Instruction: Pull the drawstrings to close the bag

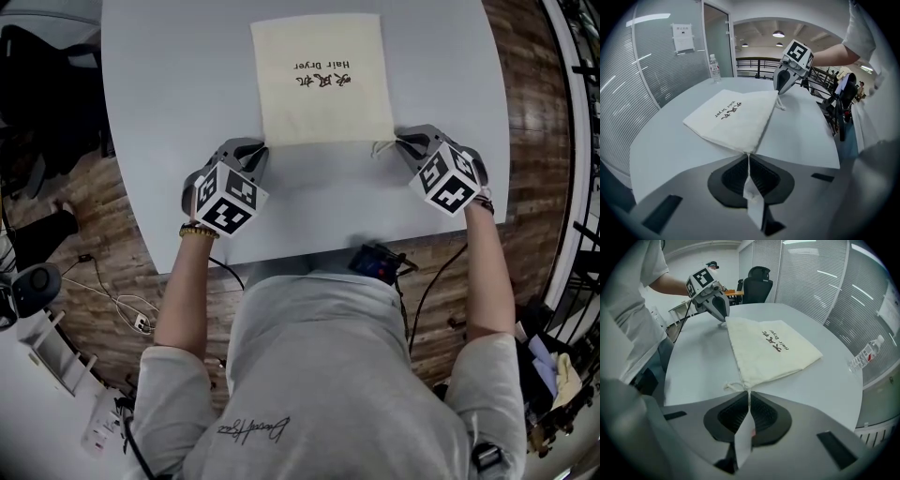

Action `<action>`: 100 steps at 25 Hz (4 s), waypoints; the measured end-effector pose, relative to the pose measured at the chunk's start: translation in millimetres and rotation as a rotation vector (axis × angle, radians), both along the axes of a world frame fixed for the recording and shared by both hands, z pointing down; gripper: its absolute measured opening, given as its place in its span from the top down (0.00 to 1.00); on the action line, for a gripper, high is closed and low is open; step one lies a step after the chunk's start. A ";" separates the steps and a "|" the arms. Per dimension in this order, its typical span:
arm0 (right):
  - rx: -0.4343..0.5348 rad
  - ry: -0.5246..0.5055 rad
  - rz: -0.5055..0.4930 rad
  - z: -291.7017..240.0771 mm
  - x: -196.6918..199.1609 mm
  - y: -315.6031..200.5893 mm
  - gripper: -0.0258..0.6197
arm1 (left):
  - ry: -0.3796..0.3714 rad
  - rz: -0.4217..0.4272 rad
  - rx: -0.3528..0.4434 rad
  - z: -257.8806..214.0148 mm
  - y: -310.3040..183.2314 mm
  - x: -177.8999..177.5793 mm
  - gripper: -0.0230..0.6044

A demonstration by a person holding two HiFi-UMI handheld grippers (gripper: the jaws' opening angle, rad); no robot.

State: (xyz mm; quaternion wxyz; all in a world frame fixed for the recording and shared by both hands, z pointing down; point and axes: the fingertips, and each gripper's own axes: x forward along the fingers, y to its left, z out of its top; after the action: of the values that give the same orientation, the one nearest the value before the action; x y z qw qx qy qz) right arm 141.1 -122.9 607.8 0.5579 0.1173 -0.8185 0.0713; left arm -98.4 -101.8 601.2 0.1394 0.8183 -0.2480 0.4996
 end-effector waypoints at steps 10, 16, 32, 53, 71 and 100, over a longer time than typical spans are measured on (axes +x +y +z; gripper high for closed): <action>0.021 -0.033 0.019 -17.8 4.6 11.2 0.91 | -0.014 0.027 0.039 -17.3 0.2 1.9 0.94; 0.040 -0.044 0.032 -29.1 6.3 11.6 0.91 | -0.018 0.032 0.058 -29.0 -0.6 -1.4 0.94; 0.129 -0.026 0.022 -66.0 14.5 21.4 0.91 | -0.054 0.051 0.142 -67.6 6.5 -8.4 0.94; 0.201 -0.034 0.071 -95.4 41.3 34.8 0.91 | -0.072 0.002 0.204 -98.5 15.1 -31.6 0.94; 0.234 -0.031 0.119 -114.4 64.1 32.3 0.91 | -0.103 -0.040 0.255 -117.6 14.8 -57.7 0.94; 0.270 0.009 0.150 -133.3 103.0 24.9 0.91 | -0.205 -0.056 0.348 -144.5 1.9 -103.3 0.94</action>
State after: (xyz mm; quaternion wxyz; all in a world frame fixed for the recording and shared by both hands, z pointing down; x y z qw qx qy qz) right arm 244.1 -98.0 474.5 0.5338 0.2525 -0.8071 0.0015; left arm -201.6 -99.8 456.7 -0.0164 0.7675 -0.3663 0.5259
